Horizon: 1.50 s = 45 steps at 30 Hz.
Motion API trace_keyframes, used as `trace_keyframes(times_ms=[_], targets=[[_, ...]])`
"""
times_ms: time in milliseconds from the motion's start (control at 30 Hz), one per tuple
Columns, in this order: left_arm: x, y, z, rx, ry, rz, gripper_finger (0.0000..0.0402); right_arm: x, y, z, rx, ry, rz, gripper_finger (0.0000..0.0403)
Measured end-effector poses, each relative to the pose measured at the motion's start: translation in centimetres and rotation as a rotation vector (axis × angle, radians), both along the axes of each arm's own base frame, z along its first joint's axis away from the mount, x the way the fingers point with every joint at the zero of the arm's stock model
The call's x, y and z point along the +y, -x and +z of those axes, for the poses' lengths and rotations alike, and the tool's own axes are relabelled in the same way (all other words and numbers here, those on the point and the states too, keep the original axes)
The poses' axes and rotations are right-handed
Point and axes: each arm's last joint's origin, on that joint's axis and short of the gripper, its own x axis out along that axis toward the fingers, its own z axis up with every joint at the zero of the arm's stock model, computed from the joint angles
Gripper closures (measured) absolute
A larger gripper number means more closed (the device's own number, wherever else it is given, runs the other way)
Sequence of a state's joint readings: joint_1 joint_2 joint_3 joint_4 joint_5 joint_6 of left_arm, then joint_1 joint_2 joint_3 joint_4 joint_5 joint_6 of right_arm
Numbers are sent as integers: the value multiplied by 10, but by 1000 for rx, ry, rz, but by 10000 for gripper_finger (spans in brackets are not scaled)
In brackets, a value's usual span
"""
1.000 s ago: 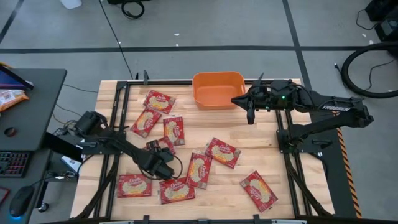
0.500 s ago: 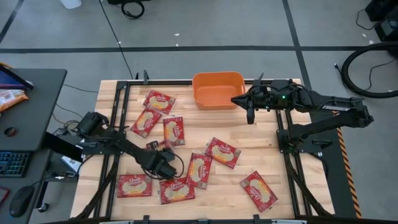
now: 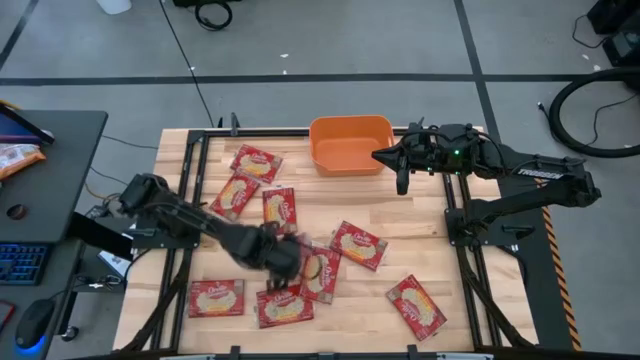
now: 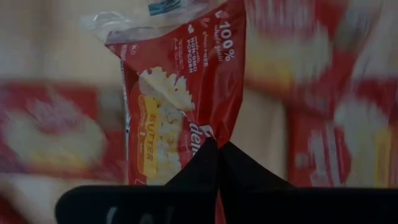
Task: Sort popcorn bags into baskets
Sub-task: Put the popcorn pack into the orange bin
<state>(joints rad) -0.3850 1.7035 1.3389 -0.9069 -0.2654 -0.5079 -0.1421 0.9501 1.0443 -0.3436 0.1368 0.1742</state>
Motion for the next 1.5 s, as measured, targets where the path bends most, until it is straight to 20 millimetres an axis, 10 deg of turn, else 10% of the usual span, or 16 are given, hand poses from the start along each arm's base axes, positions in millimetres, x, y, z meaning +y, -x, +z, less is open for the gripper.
trace_keyframes(times_ms=[333, 767, 1067, 1500], targets=[[99, -50, 54, -244, -168, -23, 397, 0, 0, 1, -3, 18, 3, 373], [213, -80, 72, -597, -365, 133, 397, 0, 7, 6, -62, -70, -50, 373], [259, -107, 17, -573, -373, 173, 397, -4, 9, 7, -78, -42, -152, 373], [267, -119, -52, -342, -373, 126, 384, -3, 8, 8, -84, -57, -140, 373]])
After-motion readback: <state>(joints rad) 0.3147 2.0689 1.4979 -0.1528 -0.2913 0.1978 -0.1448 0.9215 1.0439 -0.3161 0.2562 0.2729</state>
